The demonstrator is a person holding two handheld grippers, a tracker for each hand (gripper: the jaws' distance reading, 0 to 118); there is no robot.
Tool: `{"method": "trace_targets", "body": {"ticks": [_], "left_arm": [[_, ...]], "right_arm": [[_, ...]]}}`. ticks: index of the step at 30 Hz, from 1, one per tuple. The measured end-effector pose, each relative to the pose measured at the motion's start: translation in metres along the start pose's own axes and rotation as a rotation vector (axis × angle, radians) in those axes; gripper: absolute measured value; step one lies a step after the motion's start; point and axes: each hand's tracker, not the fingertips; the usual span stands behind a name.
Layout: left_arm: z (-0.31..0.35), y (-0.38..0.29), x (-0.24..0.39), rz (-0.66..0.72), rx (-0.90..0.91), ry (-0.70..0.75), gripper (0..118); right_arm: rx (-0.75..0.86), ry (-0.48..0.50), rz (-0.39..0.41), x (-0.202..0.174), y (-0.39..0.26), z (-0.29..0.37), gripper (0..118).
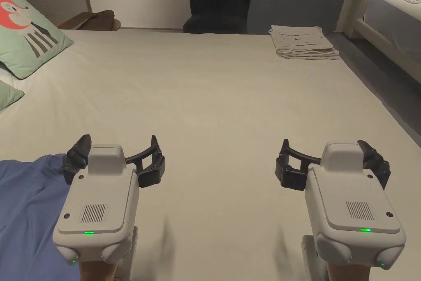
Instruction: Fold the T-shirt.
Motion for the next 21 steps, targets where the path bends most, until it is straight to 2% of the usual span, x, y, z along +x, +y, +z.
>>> {"method": "trace_targets", "body": {"ticks": [21], "left_arm": [[-0.0008, -0.0013, -0.0009, -0.016, 0.007, -0.004, 110]], "right_arm": [[0.008, 0.005, 0.005, -0.001, 0.0025, 0.0008, 117]]}}
